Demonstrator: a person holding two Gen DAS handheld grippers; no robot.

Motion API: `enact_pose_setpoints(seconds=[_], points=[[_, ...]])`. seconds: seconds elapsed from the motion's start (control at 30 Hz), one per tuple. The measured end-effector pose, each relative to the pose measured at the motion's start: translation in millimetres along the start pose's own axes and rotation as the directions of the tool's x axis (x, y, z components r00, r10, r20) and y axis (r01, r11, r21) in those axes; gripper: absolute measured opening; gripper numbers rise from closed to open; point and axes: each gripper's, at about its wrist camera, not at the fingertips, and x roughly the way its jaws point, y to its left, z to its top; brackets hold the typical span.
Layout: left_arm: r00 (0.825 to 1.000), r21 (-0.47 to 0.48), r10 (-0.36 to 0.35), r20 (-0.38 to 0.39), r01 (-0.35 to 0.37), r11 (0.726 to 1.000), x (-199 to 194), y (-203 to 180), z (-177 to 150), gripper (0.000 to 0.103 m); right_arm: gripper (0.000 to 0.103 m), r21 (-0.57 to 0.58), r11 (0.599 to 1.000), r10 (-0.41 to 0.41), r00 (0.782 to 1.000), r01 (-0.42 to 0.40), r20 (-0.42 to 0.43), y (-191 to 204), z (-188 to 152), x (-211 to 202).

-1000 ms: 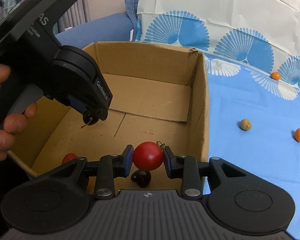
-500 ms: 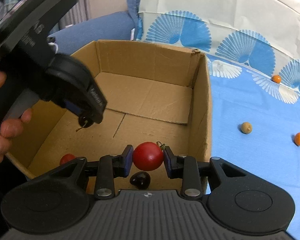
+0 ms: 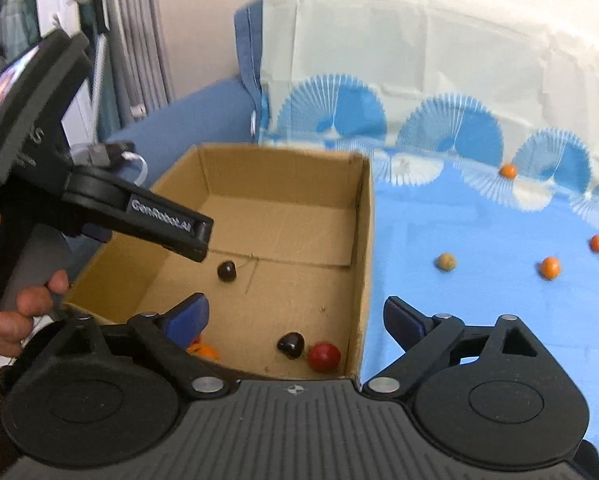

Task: Organize fruits
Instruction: 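Lift both open tools out of the box toward the remaining fruits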

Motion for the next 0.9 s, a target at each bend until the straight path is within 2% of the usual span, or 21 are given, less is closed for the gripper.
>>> enact_pose_setpoints(seconds=[0.07,0.2,0.37,0.63,0.9], points=[[0.999,-0.002,-0.012,0.03,0.012,1.0,-17.2,-1.8,-6.6,0.103,0.1,-0.003,1.0,0.008,0.999,-0.008,0.05,7.3,-3.8,-19.7],[0.998,-0.012,-0.007,0.07,0.008,1.0,-45.4,0.2,-17.9,0.103,0.1,-0.083,0.997,0.016,0.995,-0.008,0.101,25.5,-5.0,-45.0],[0.992,-0.021,0.014,0.129,-0.011,1.0,-79.1,2.4,-28.9,0.103,0.102,-0.115,0.993,0.012,0.983,0.009,0.182,35.4,-12.3,-80.3],[0.984,-0.025,0.007,0.176,-0.003,1.0,-120.9,-5.4,-60.5,0.103,0.102,-0.046,0.998,-0.031,0.976,0.042,0.217,25.7,-16.4,-109.9],[0.979,-0.002,0.0,0.203,0.0,1.0,-134.7,-20.2,-62.8,0.103,0.102,-0.007,0.998,-0.062,0.968,0.066,0.244,13.8,-24.1,-124.7]])
